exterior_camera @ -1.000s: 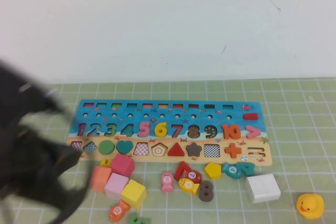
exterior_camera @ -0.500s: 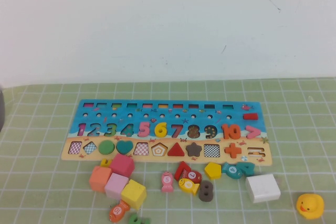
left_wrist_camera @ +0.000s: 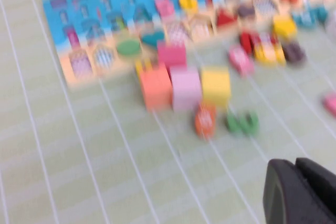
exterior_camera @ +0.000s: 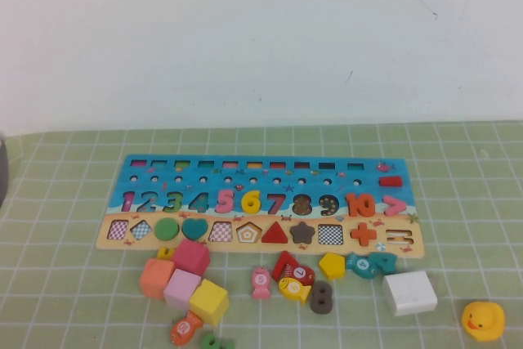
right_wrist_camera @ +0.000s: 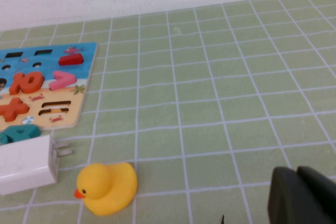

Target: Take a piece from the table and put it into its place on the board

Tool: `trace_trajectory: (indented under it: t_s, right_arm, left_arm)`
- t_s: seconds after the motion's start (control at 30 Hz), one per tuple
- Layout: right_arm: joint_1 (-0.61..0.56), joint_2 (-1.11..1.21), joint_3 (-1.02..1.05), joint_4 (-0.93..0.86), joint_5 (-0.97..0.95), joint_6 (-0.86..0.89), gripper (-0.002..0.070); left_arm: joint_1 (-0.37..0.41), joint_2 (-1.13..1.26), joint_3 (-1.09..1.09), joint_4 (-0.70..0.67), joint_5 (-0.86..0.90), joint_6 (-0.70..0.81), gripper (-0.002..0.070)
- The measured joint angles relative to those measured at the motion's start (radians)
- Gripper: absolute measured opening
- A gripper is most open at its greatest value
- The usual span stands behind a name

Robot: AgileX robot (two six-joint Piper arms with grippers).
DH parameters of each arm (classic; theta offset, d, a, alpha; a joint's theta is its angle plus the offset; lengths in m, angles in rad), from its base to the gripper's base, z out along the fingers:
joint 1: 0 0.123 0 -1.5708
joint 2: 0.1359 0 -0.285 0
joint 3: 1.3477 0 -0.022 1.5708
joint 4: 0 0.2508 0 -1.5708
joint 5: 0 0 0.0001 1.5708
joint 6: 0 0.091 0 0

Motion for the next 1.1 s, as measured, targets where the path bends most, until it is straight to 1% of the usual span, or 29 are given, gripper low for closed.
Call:
trace_trajectory:
  t_s: [0.1, 0.17, 0.27, 0.37, 0.4, 0.5, 0.57, 0.6, 0.73, 0.93, 1.1]
  right_arm:
    - [0.0, 0.0, 0.0, 0.0, 0.0, 0.0, -0.0001]
    - [0.0, 0.0, 0.0, 0.0, 0.0, 0.0, -0.0001]
    - [0.0, 0.0, 0.0, 0.0, 0.0, 0.0, -0.0001]
    - [0.0, 0.0, 0.0, 0.0, 0.0, 0.0, -0.0001]
    - [0.0, 0.0, 0.0, 0.0, 0.0, 0.0, -0.0001]
    - [0.0, 0.0, 0.0, 0.0, 0.0, 0.0, -0.0001]
    - [0.0, 0.0, 0.0, 0.0, 0.0, 0.0, -0.0001]
    - [0.0, 0.0, 0.0, 0.0, 0.0, 0.0, -0.0001]
    - [0.0, 0.0, 0.0, 0.0, 0.0, 0.0, -0.0001]
    - [0.0, 0.0, 0.0, 0.0, 0.0, 0.0, -0.0001]
    - [0.0, 0.0, 0.0, 0.0, 0.0, 0.0, -0.0001]
  left_arm:
    - [0.017, -0.029, 0.155, 0.04, -0.286, -0.009, -0.0001]
    - [0.052, -0.062, 0.264, 0.057, -0.488, -0.013, -0.0001]
    - [0.135, -0.122, 0.383, 0.059, -0.687, -0.014, -0.0001]
    - [0.258, -0.205, 0.477, 0.031, -0.79, -0.014, -0.0001]
    - [0.282, -0.223, 0.49, 0.027, -0.797, -0.014, -0.0001]
    - [0.385, -0.268, 0.547, 0.011, -0.813, -0.015, -0.0001]
    - [0.428, -0.275, 0.572, 0.006, -0.81, -0.015, -0.0001]
    - [0.438, -0.275, 0.578, 0.006, -0.809, -0.015, -0.0001]
    - [0.441, -0.275, 0.582, -0.001, -0.752, -0.015, -0.0001]
    - [0.411, -0.275, 0.582, -0.007, -0.629, -0.015, -0.0001]
    - [0.41, -0.275, 0.58, -0.02, -0.601, -0.015, -0.0001]
